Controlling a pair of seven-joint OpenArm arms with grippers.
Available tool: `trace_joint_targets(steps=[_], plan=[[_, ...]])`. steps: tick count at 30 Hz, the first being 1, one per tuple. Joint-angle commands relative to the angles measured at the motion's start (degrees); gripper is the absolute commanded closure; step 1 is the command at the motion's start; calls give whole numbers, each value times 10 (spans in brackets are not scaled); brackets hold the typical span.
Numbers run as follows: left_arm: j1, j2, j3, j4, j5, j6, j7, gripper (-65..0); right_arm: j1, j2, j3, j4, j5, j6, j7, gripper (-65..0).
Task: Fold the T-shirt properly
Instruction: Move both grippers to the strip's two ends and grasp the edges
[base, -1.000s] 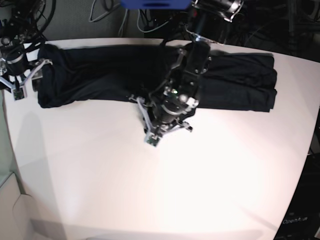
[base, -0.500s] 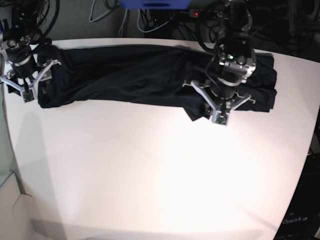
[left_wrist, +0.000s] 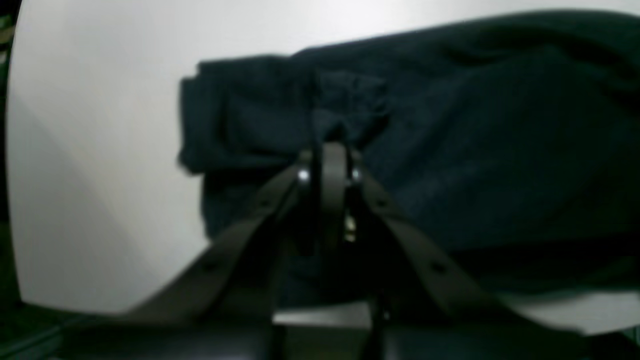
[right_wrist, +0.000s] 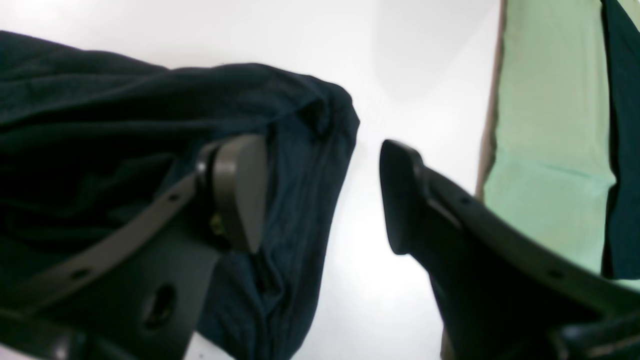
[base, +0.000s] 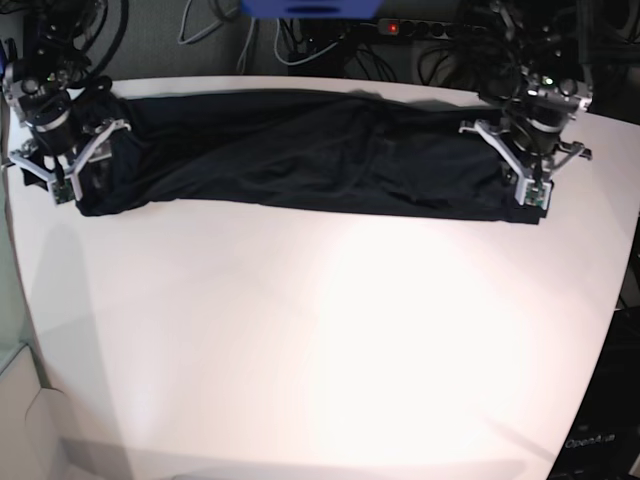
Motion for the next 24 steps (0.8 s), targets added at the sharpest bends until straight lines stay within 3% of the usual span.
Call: trace_joint_targets(steps=[1, 8, 16, 24], plan=[[0, -1, -10, 9, -3, -9, -11, 0, 2, 5, 3, 10, 6, -2, 10, -366], [-2, -7, -58, -42, -1, -45, -11, 0, 2, 5, 3, 10, 6, -2, 10, -366], [0, -7, -90, -103, 0, -46, -101, 0, 1, 5, 3, 11, 6, -2, 10, -366], [-14, -37, -105, -126, -3, -46, -106, 0, 1, 5, 3, 11, 6, -2, 10, -366]])
